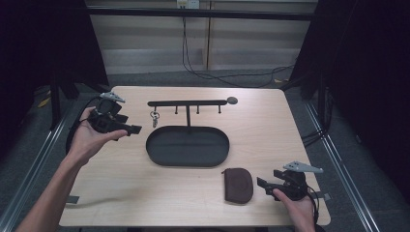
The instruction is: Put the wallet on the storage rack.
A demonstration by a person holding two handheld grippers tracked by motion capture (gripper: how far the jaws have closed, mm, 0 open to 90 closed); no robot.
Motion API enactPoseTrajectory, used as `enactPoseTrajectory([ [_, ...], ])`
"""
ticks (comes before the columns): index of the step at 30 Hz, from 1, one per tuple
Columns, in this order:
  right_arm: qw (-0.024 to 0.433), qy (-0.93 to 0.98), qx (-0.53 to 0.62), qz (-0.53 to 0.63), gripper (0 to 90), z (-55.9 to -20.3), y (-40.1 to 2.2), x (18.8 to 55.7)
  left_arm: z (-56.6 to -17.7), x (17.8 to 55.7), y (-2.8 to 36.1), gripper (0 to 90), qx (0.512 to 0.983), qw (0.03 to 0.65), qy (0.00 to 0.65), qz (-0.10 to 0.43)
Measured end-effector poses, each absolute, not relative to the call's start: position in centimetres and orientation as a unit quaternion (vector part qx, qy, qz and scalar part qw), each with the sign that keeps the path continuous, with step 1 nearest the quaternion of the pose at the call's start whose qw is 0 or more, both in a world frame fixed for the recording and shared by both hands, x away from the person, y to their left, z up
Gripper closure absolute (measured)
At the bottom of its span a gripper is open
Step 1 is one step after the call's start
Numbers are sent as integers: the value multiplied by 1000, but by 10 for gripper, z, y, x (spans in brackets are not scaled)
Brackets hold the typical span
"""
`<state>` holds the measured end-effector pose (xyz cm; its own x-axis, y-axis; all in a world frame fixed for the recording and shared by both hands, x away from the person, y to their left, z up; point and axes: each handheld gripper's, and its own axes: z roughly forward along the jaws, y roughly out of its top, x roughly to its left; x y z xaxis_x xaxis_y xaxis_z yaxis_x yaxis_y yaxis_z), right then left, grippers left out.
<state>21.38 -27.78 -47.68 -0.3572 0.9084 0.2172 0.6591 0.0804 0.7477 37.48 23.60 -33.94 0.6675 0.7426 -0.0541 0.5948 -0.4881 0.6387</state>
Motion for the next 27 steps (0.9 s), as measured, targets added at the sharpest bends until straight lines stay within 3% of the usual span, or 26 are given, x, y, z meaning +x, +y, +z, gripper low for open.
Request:
enactPoseTrajectory([
  [7,160,715,546,408,210,-476,-278,212,-356,359,248,179,851,348,385,74],
  [11,161,713,546,409,198,-475,-278,211,-370,341,258,168,848,364,379,71],
  [17,152,712,547,412,196,-475,-279,214,-385,326,269,198,848,336,402,80],
  [27,148,712,544,418,216,-469,-278,216,-411,282,285,197,816,377,422,117],
])
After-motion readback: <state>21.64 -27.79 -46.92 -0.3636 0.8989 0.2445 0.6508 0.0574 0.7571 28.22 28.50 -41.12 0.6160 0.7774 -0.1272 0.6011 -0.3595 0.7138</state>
